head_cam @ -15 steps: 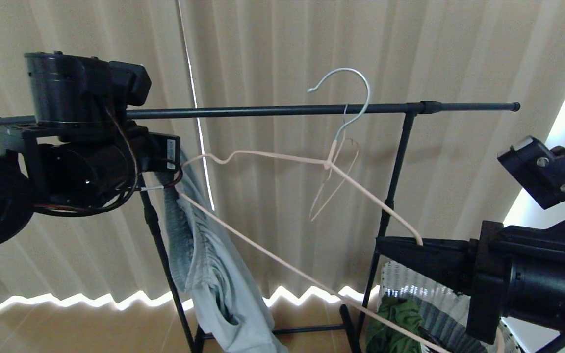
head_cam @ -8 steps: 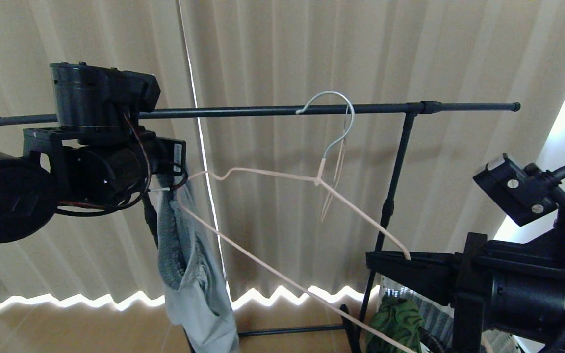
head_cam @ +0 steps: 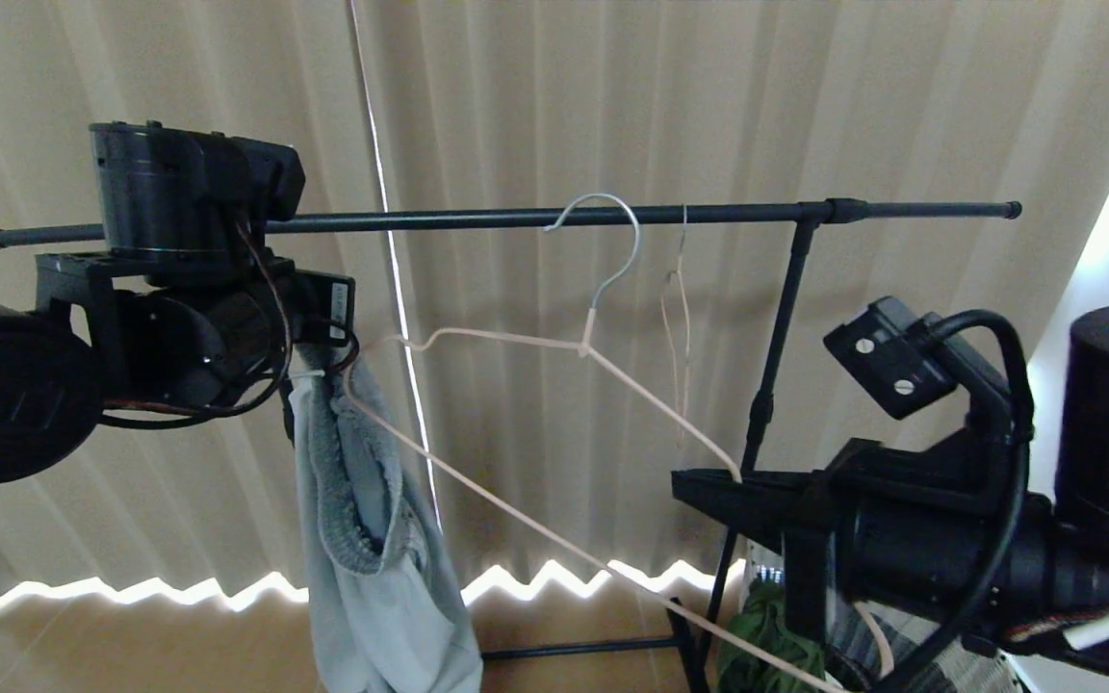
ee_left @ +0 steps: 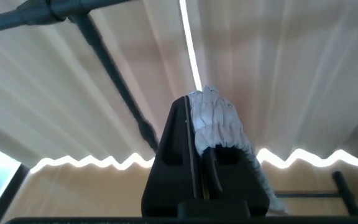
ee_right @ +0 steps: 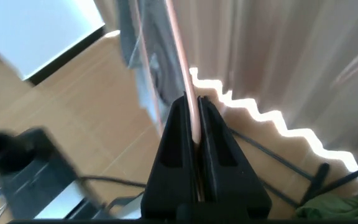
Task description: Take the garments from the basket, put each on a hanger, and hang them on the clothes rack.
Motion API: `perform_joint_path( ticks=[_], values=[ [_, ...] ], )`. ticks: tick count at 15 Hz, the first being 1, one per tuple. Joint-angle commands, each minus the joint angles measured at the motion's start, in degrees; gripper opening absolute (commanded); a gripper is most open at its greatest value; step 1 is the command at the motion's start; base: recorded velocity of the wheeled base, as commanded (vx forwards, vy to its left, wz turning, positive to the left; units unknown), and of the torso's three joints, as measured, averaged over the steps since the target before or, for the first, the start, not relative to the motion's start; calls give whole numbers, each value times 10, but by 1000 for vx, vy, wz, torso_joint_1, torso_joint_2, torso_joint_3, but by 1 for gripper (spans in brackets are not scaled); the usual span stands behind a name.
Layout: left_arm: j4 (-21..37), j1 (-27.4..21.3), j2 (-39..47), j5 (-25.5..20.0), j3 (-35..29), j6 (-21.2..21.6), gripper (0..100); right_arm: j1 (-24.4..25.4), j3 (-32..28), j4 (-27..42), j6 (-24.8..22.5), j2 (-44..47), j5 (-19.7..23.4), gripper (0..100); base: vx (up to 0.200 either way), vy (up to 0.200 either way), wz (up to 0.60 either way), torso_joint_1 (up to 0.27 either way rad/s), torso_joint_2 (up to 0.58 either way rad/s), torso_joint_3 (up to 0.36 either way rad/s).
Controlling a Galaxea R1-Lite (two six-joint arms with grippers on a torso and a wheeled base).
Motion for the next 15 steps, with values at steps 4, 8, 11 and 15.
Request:
perform_joint_path(
  ticks=[4, 8, 11, 15],
  values=[
    [0, -16, -2, 26, 17, 4, 0, 1, -79, -3, 10, 103, -46, 0, 0, 0, 0, 0, 0, 0],
    [-1, -28, -2, 49, 17, 2, 0, 20, -106, -4, 23, 138, -55, 0, 0, 0, 0, 0, 0, 0],
    [0, -33, -2, 52, 17, -1, 0, 68, -121, -4, 55, 153, -75, 0, 0, 0, 0, 0, 0, 0],
    [0, -37, -5, 52, 17, -1, 0, 71, -143, -8, 68, 195, -120, 0, 0, 0, 0, 0, 0, 0]
  ],
)
